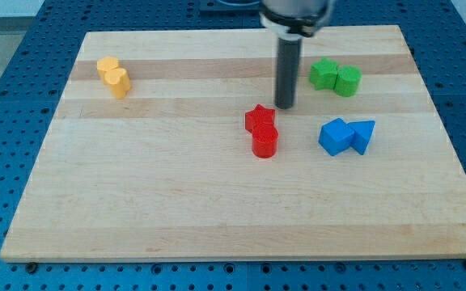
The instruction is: Push the blue triangle towards the bottom right
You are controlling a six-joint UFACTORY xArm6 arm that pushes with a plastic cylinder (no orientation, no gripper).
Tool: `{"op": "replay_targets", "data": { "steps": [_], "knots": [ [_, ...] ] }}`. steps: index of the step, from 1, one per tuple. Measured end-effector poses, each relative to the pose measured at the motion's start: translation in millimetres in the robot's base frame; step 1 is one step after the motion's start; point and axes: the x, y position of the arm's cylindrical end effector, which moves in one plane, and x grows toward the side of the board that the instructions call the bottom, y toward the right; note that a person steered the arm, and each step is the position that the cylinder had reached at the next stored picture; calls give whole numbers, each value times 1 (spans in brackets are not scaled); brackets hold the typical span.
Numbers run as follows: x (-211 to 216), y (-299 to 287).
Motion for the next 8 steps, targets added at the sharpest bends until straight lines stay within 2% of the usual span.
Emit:
{"op": "replay_targets", "data": {
  "steps": [1,2,3,7,8],
  "knots": [
    [9,42],
    [8,46],
    [34,76],
    [80,110],
    [104,124]
  ]
}}
